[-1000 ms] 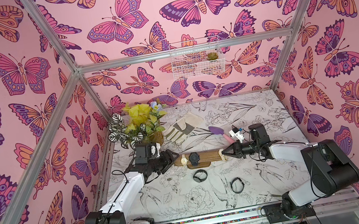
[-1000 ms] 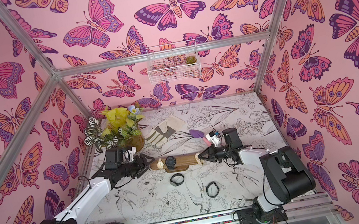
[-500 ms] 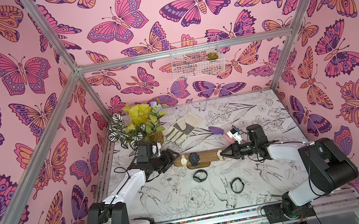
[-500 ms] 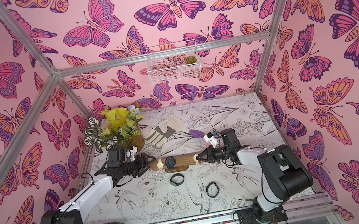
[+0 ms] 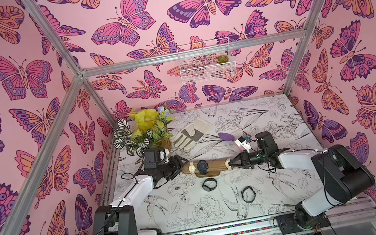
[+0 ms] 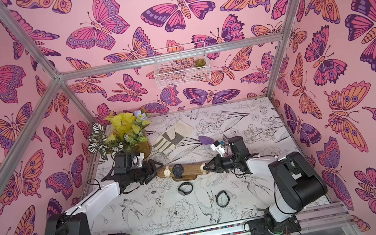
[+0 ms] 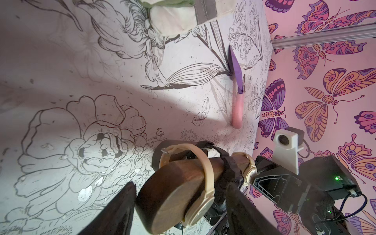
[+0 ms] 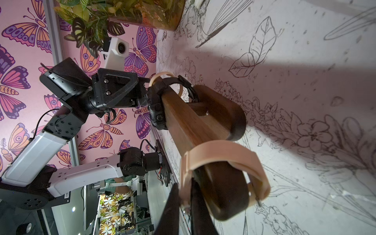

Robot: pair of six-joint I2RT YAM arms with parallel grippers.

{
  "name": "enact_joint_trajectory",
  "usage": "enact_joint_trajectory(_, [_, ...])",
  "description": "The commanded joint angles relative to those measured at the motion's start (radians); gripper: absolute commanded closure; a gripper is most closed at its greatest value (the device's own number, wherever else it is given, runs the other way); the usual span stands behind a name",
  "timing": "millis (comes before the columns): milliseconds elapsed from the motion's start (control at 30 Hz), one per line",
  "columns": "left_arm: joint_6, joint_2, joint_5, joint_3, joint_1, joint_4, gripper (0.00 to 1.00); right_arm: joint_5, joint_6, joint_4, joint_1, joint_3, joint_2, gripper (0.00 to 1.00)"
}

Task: Place watch on stand
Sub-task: Place the watch on the stand.

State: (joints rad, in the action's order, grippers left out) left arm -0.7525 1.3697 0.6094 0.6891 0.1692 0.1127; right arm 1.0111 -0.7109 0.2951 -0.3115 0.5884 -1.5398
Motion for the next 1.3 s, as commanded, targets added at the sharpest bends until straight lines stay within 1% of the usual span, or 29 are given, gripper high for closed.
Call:
enact_joint_trajectory(0, [-0.002, 0.015, 0.012, 0.024, -0.005, -0.024, 0.29, -0.011, -0.007, 0.009, -0.01, 0.007, -0.02, 0.94])
enact_joint_trajectory(200, [-0.004, 0.014, 0.015, 0.018, -0.005, -0.028, 0.29, -0.014, -0.009, 0.008, -0.015, 0.034, -0.025, 0.93])
enact_joint_trajectory(233, [-0.004, 0.016, 0.013, 0.018, -0.004, -0.03, 0.3, -0.015, -0.008, 0.008, -0.021, 0.041, -0.058, 0.93])
enact_joint_trajectory(600, [-0.01, 0.027, 0.026, 0.024, -0.005, -0.042, 0.3, -0.034, -0.011, 0.01, -0.09, 0.091, -0.115, 0.93])
enact_joint_trajectory(1267, [-0.027, 0.029, 0.035, 0.026, -0.001, -0.055, 0.3, -0.055, -0.071, 0.091, -0.175, 0.163, -0.203, 0.93])
